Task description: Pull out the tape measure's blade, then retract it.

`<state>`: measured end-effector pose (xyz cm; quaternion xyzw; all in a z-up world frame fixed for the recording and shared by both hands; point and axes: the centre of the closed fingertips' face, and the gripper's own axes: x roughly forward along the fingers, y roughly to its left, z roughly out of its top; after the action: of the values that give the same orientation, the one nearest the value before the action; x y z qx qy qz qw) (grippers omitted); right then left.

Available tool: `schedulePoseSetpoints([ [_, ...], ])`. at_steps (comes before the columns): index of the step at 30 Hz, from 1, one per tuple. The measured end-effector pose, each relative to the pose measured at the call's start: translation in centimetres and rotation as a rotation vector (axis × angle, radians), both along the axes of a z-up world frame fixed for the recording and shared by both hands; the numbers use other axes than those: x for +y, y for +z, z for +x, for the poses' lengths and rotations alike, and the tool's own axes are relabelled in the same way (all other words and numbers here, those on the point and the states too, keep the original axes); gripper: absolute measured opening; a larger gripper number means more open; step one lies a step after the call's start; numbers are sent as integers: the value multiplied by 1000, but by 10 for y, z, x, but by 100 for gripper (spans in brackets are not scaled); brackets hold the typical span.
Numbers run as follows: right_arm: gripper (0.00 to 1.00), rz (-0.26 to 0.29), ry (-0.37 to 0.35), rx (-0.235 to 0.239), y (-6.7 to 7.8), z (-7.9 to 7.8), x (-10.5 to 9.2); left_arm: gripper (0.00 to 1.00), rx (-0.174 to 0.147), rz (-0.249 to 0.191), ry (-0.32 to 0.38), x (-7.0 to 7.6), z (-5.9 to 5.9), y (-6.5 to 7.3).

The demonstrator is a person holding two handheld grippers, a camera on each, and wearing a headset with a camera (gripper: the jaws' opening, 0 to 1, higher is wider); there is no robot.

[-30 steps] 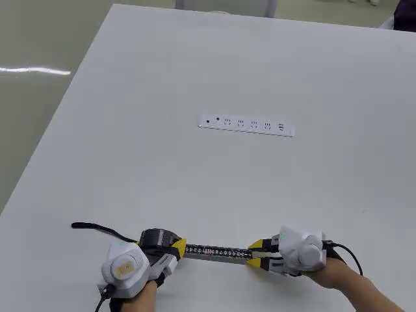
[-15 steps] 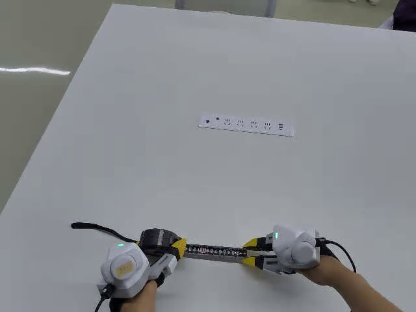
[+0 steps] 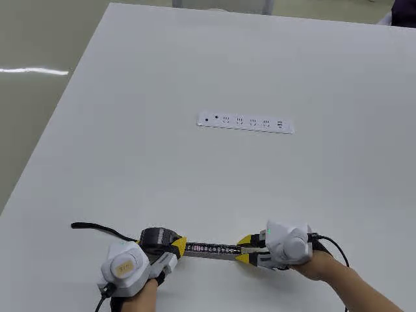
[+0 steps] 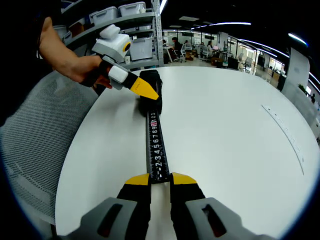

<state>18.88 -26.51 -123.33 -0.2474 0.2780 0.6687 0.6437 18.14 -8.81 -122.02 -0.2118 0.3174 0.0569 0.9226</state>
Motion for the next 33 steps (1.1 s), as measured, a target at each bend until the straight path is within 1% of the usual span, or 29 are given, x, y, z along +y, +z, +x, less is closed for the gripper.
schedulePoseSetpoints([
  [22,12,7,12,4,-1,-2,18,62,1,-5,1,1,0,0],
  [24,12,8,11,6,-1,-2,19,62,1,-6,1,1,0,-2],
  [33,12,15,18,10,-1,-3,28,62,2,-10,2,0,0,0],
])
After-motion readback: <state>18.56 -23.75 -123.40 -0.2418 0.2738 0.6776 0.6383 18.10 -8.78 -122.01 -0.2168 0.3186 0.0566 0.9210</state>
